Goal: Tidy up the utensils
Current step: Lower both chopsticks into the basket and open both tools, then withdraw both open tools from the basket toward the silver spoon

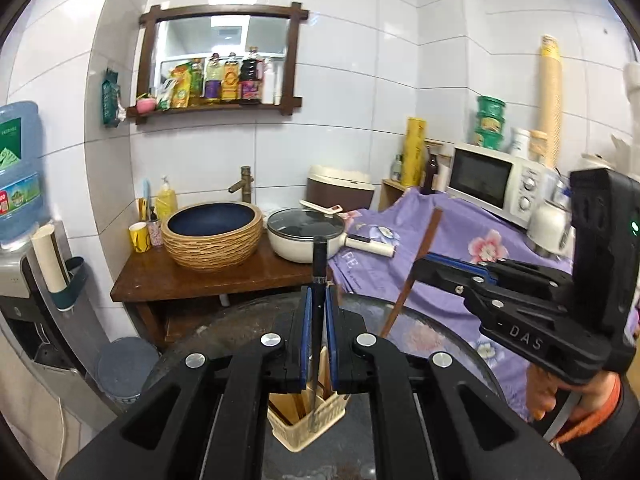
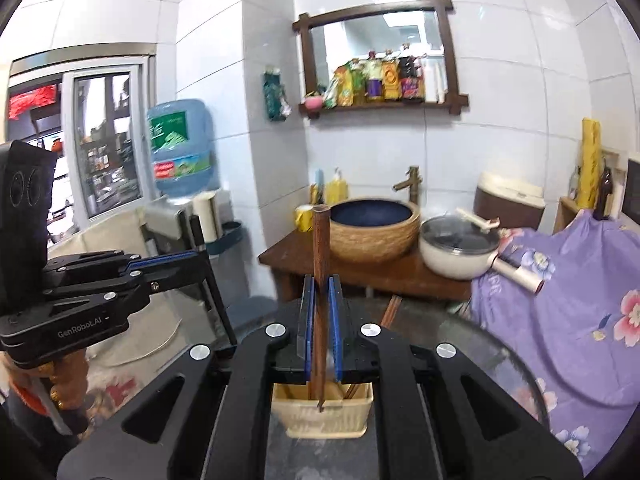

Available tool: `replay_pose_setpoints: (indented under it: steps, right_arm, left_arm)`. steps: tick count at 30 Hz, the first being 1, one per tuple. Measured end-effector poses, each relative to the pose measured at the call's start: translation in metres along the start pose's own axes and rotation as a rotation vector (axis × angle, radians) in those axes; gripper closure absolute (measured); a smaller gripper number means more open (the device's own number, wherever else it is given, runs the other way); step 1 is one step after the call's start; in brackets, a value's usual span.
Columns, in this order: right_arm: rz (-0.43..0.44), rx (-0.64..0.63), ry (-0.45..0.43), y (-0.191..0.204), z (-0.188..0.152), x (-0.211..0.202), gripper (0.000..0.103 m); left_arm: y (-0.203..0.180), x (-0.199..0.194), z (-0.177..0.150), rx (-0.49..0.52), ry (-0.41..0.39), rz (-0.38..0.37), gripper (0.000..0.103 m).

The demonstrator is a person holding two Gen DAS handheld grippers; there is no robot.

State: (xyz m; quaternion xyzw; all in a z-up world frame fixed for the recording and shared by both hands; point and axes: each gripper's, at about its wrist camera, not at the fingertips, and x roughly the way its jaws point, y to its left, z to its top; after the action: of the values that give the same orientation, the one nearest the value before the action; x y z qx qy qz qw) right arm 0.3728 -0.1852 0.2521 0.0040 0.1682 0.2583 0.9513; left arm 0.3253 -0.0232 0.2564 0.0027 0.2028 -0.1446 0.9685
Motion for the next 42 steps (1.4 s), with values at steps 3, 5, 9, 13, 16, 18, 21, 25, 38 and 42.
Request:
replay_pose_setpoints:
  steps: [3, 5, 9, 13, 16, 18, 21, 25, 38, 42]
  right_arm:
    - [-0.027, 0.003, -0.019, -0.002, 0.005, 0.013, 0.095]
    - [-0.043, 0.004, -0.015, -0.004, 0.0, 0.026, 0.095]
    - [-0.072, 0.008, 0.011, -0.007, -0.023, 0.051, 0.095]
    - [-0.078, 0.036, 0.068, -0.014, -0.053, 0.075, 0.095]
    - [-0.083, 0.048, 0.09, -0.018, -0.067, 0.084, 0.095]
    - [-0.085, 0.054, 0.11, -0.02, -0.075, 0.09, 0.095]
    - [-0.09, 0.059, 0.121, -0.022, -0.084, 0.095, 0.095]
    - [-0.098, 0.075, 0.139, -0.027, -0.095, 0.099, 0.095]
    - [-0.098, 0.135, 0.175, -0.039, -0.11, 0.106, 0.095]
    - [-0.116, 0.106, 0.156, -0.037, -0.118, 0.095, 0.094]
  left_arm:
    - [0.009, 0.017, 0.008, -0.019, -0.002, 0.044, 0.096]
    - [0.016, 0.031, 0.006, -0.04, 0.007, 0.07, 0.096]
    - [0.027, 0.058, -0.015, -0.062, 0.053, 0.098, 0.096]
    - [0.035, 0.08, -0.041, -0.088, 0.115, 0.089, 0.096]
    - [0.034, 0.091, -0.059, -0.081, 0.148, 0.085, 0.096]
    - [0.034, 0.097, -0.069, -0.084, 0.17, 0.077, 0.096]
    - [0.032, 0.103, -0.078, -0.083, 0.191, 0.074, 0.096]
    - [0.032, 0.111, -0.088, -0.086, 0.214, 0.073, 0.096]
    - [0.027, 0.113, -0.106, -0.071, 0.227, 0.075, 0.095]
    - [0.021, 0.099, -0.116, -0.067, 0.195, 0.075, 0.05]
